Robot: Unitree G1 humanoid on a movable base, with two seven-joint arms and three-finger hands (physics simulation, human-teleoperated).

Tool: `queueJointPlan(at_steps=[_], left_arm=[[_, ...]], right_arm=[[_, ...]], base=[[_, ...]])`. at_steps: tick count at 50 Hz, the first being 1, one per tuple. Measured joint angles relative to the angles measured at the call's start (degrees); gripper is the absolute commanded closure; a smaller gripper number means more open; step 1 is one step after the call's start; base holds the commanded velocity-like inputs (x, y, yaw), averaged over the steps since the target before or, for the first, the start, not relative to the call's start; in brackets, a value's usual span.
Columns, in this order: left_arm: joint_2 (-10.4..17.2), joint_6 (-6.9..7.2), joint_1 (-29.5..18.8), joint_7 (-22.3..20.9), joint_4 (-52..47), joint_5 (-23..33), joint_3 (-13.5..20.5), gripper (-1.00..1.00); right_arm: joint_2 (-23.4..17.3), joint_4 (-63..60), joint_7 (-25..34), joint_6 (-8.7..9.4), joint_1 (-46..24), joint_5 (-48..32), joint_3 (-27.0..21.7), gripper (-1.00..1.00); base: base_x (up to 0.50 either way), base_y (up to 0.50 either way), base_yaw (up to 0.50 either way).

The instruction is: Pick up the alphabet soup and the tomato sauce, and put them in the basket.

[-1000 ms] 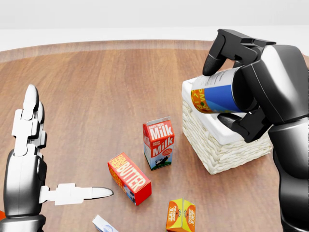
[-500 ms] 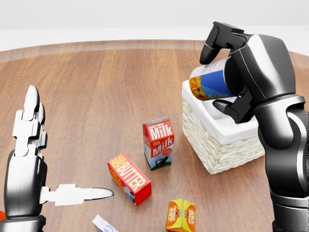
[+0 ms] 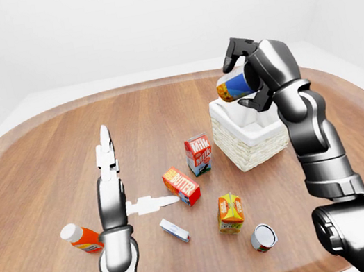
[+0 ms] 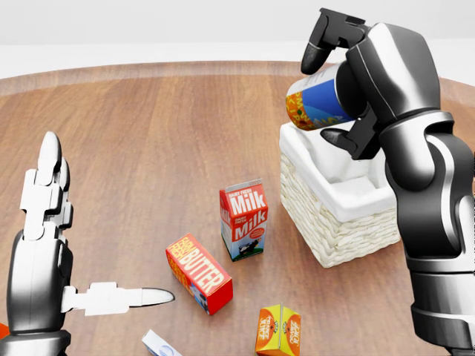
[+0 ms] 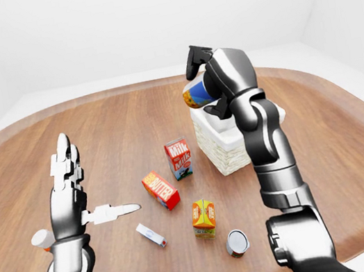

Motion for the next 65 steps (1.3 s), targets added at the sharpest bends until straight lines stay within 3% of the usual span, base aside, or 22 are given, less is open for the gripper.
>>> queueJointPlan(at_steps=[32, 65], left_arm=[[-0.03, 0.0, -0.16, -0.05, -0.54, 0.07, -0.09, -1.0], [0.03, 0.0, -0.37, -0.03, 0.28, -0.01, 0.04, -1.0]], right_arm=[[-1.93, 25.24, -6.05, 0.0, -12.84, -5.69, 2.62, 1.0], [-3.98, 58.75, -18.42, 0.0, -25.12, -10.61, 6.02, 1.0]], base=[[0.0, 0.0, 0.0], [0.0, 0.0, 0.0]])
